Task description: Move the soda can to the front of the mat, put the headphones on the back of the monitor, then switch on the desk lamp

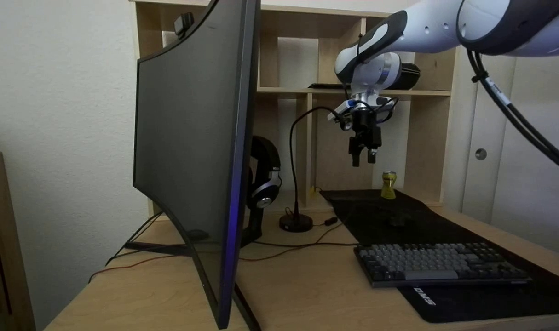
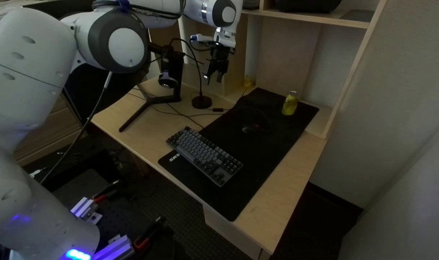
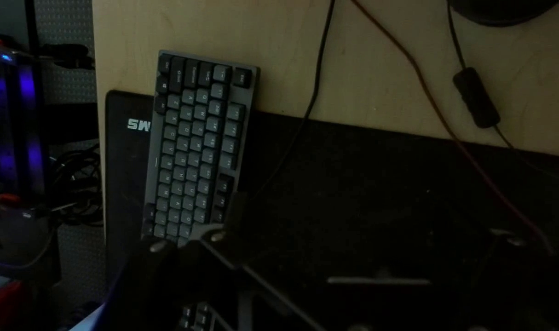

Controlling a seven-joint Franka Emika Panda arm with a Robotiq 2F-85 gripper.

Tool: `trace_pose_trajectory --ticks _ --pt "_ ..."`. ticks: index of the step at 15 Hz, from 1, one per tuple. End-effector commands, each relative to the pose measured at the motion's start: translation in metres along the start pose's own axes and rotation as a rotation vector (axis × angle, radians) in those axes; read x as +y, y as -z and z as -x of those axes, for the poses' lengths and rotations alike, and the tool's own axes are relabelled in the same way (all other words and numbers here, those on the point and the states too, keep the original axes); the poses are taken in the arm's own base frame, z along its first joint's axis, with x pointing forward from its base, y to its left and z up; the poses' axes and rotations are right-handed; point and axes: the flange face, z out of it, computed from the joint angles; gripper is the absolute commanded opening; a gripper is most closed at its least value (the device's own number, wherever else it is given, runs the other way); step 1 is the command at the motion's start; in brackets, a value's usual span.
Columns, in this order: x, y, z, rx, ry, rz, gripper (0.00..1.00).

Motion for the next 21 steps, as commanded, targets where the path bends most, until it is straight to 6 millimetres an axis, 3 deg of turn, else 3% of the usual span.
trace_pose_trajectory --ticks 1,7,9,10,12,14,21 --pt "0.002 -0.008 0.003 0.031 0.032 0.036 1.00" --pt "-0.042 -0.045 0.005 0.075 0.332 -0.095 1.00" --pt "-0.052 -0.059 0.008 0.052 0.326 -0.122 1.00" --pt "-0.042 -0.054 0.005 0.069 0.297 -0.088 1.00" --pt "-0.046 -0.064 0.005 0.069 0.296 -0.081 1.00" --pt "-0.045 -0.062 0.005 0.070 0.296 -0.084 1.00" --pt "-0.079 -0.117 0.029 0.069 0.349 -0.156 1.00"
